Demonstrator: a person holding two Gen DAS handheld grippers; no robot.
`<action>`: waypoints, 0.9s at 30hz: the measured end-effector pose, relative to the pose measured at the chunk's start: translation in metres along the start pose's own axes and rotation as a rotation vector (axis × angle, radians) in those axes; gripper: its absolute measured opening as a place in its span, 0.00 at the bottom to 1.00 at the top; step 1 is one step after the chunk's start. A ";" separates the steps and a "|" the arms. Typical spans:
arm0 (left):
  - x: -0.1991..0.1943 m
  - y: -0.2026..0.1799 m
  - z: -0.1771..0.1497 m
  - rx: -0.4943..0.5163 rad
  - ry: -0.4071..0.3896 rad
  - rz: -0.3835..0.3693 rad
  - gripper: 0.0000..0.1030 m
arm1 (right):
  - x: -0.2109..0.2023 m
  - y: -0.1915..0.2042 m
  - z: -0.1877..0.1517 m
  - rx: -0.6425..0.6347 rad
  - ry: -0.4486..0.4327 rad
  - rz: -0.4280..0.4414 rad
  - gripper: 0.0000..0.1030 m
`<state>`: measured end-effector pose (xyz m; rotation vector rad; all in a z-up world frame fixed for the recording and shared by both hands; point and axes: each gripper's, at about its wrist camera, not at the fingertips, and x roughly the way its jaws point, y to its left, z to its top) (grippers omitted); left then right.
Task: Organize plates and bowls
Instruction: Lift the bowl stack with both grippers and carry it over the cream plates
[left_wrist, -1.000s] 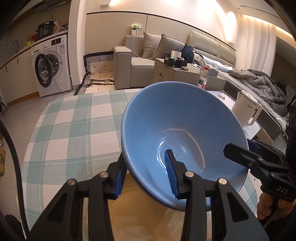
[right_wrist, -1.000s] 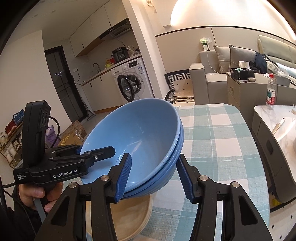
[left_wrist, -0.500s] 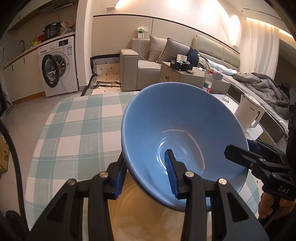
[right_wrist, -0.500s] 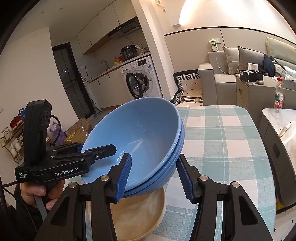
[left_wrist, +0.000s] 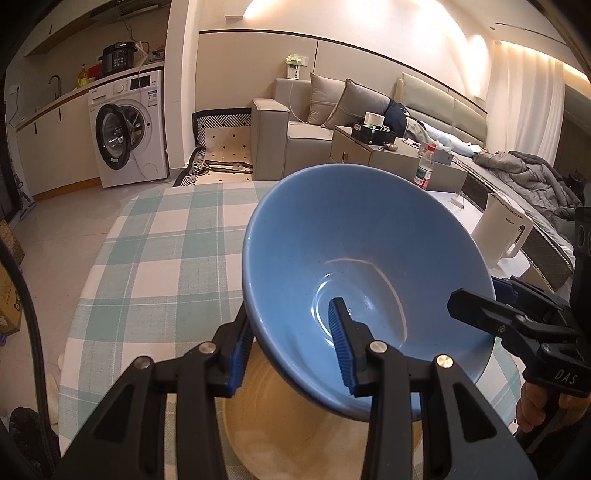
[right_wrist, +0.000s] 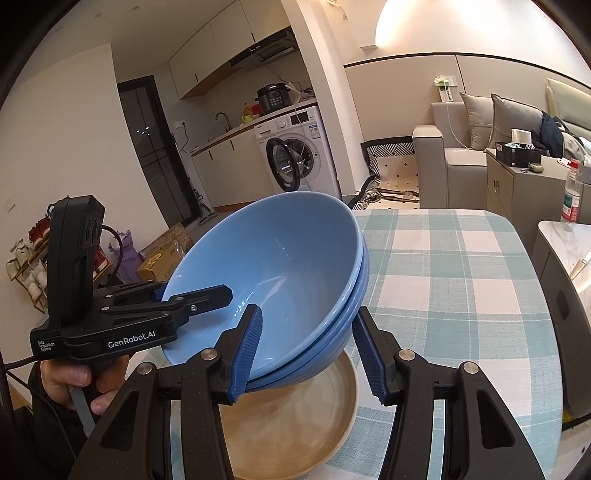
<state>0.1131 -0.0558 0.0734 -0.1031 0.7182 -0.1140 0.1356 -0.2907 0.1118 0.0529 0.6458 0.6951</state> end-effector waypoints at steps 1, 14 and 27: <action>-0.001 0.001 -0.001 0.000 -0.001 0.003 0.38 | 0.001 0.000 0.000 -0.001 0.003 0.004 0.51; -0.008 0.011 -0.012 -0.010 0.008 0.028 0.38 | 0.016 0.005 -0.006 -0.030 0.044 0.037 0.51; -0.004 0.019 -0.025 -0.020 0.039 0.048 0.38 | 0.028 0.012 -0.014 -0.052 0.103 0.054 0.52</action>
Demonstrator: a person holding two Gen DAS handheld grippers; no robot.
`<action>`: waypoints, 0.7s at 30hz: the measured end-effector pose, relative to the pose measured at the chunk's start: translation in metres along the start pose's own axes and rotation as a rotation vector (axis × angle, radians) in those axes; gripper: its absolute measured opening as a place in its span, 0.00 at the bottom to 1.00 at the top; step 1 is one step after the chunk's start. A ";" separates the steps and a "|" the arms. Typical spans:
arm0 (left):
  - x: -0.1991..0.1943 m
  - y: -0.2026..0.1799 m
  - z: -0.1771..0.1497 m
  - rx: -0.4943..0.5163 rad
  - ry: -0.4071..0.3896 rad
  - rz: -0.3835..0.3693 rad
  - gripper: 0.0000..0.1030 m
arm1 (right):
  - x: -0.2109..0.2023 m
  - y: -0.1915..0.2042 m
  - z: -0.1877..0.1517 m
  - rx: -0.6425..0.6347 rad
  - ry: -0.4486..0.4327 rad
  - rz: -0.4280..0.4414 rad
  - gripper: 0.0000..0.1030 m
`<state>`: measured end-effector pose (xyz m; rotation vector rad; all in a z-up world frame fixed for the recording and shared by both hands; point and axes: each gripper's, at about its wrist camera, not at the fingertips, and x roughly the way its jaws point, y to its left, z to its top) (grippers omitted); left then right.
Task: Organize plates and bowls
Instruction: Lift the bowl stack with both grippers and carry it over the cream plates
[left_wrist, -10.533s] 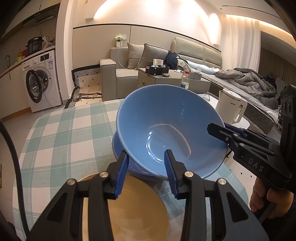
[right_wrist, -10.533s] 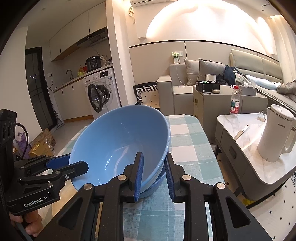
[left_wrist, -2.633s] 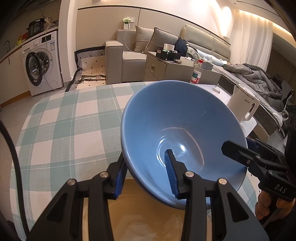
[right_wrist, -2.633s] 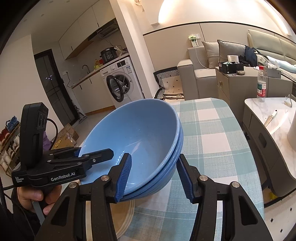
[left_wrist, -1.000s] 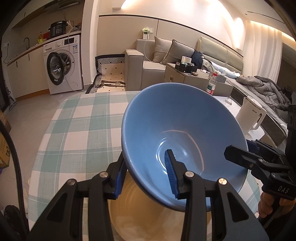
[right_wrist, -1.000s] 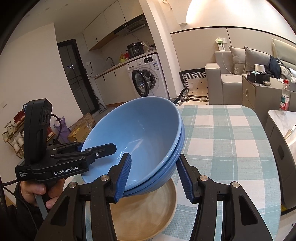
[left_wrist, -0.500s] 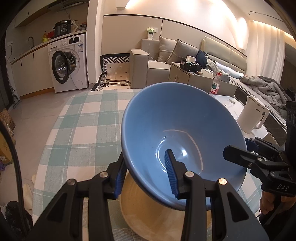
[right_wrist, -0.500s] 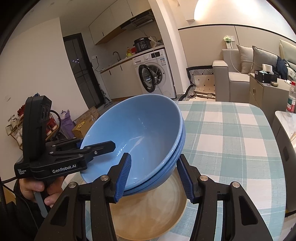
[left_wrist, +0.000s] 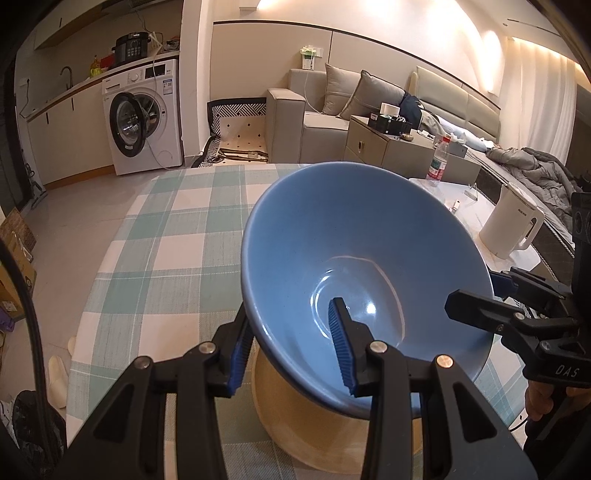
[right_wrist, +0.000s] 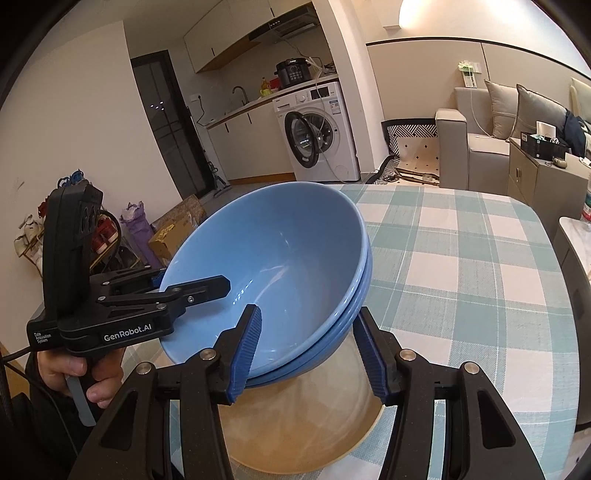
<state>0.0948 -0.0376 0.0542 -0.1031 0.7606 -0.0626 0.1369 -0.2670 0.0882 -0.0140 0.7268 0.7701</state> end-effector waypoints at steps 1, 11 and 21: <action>0.001 0.000 -0.001 0.000 0.003 0.001 0.38 | 0.001 0.000 -0.001 -0.002 0.005 0.000 0.52; 0.006 0.002 -0.008 0.004 0.030 0.010 0.38 | 0.008 0.003 -0.006 -0.005 0.045 0.009 0.52; 0.010 0.001 -0.012 0.006 0.058 0.004 0.38 | 0.013 0.002 -0.008 -0.010 0.077 -0.001 0.52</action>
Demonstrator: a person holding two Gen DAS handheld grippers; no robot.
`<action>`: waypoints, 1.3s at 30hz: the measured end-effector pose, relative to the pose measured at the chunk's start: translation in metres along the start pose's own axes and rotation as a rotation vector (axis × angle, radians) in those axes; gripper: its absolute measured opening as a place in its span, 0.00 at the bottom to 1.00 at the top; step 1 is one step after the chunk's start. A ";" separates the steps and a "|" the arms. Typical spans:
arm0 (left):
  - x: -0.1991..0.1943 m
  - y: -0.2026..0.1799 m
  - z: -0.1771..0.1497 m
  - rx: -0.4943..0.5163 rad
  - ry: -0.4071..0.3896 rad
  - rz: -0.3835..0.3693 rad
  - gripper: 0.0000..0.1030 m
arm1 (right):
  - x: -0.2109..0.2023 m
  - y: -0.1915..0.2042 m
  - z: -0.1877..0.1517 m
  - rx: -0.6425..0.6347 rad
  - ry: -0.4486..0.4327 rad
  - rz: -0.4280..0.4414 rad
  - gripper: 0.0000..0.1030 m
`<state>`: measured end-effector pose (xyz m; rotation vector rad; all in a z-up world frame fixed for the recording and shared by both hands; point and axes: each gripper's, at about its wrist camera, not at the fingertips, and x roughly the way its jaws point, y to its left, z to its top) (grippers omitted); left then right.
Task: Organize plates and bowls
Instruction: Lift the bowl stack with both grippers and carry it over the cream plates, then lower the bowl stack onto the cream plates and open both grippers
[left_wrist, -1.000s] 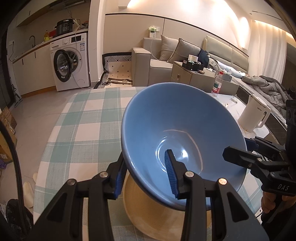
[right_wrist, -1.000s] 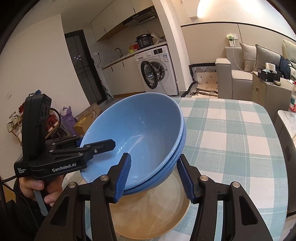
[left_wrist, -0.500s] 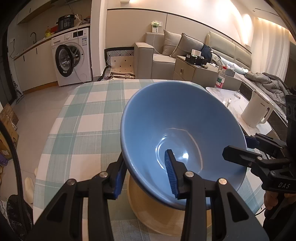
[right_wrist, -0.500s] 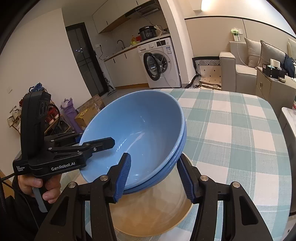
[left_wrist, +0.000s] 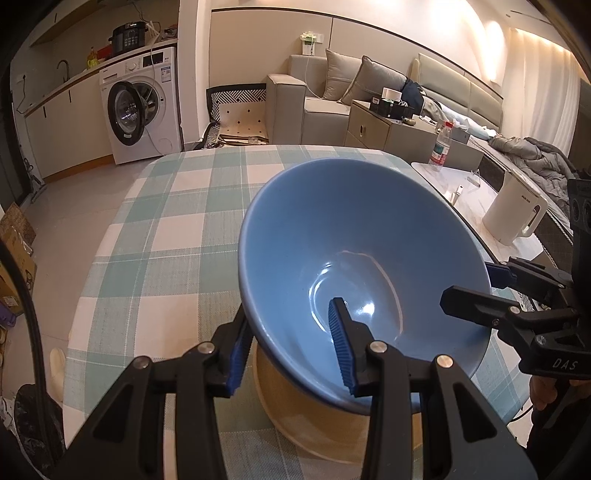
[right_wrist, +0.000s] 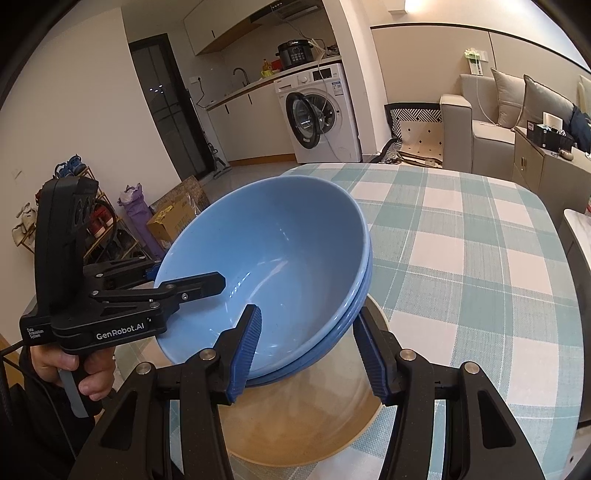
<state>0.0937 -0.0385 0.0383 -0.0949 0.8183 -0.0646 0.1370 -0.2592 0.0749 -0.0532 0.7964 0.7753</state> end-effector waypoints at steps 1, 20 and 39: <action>0.000 0.000 0.000 0.000 0.002 0.000 0.38 | 0.000 0.000 0.000 -0.001 0.002 0.000 0.52; 0.008 -0.003 -0.004 0.017 0.043 -0.005 0.39 | 0.003 0.000 -0.003 -0.002 0.028 -0.003 0.59; 0.007 -0.006 -0.007 0.023 0.075 -0.021 0.40 | -0.002 0.002 -0.005 -0.013 0.057 0.003 0.60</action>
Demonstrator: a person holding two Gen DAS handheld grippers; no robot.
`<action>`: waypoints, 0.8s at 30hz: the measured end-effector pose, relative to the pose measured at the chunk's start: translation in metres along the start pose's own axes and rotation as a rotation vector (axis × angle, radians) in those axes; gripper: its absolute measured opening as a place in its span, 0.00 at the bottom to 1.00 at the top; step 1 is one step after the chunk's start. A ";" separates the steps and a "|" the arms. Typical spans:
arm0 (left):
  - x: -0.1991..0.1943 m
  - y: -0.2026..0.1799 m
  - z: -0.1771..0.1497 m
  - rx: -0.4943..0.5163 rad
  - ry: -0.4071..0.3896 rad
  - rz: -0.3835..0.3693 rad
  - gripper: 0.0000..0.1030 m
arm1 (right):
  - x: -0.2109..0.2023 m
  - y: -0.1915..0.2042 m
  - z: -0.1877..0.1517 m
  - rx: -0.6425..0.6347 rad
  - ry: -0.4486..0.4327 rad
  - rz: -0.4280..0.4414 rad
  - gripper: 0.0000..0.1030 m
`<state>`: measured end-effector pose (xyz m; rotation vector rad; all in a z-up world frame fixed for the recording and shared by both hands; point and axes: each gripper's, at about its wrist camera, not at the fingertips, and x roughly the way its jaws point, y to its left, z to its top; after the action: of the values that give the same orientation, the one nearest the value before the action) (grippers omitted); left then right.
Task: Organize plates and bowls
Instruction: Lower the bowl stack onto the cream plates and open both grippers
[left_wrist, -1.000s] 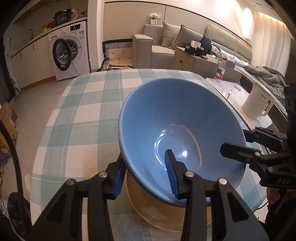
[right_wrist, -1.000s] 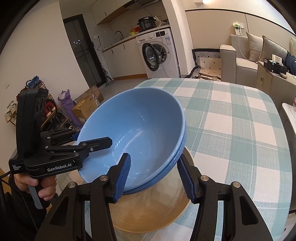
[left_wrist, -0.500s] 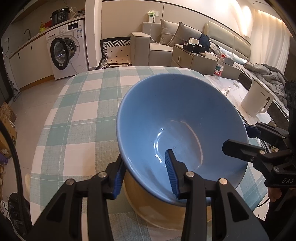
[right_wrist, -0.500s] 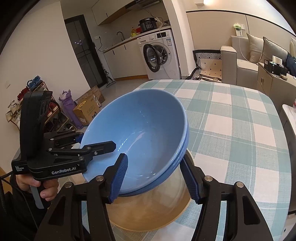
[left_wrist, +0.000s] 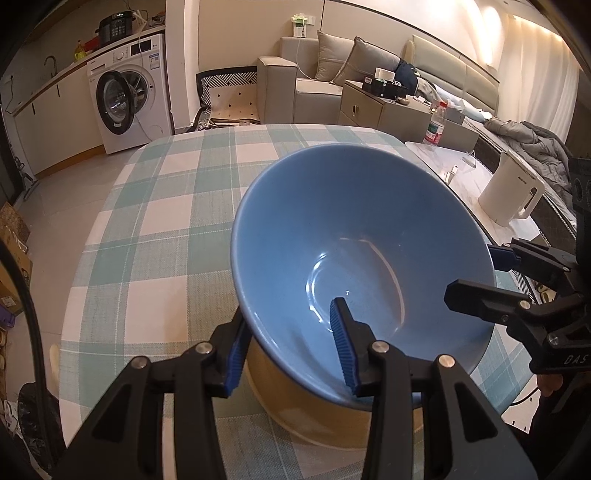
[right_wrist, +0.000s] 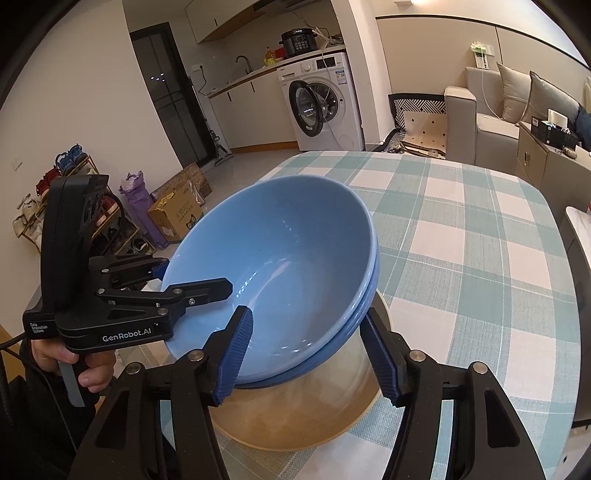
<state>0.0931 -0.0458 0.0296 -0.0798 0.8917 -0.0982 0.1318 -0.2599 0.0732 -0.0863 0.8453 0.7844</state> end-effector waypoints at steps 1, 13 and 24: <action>-0.001 0.000 0.000 -0.003 -0.004 -0.006 0.40 | 0.000 0.000 0.000 0.001 -0.002 -0.001 0.61; -0.007 0.001 0.002 0.014 -0.042 0.015 0.60 | -0.008 -0.005 0.003 0.019 -0.049 -0.017 0.86; -0.024 0.012 -0.007 0.016 -0.120 0.012 0.95 | -0.019 -0.003 -0.008 0.025 -0.111 -0.048 0.99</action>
<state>0.0733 -0.0309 0.0426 -0.0647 0.7710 -0.0884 0.1206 -0.2759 0.0807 -0.0399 0.7450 0.7263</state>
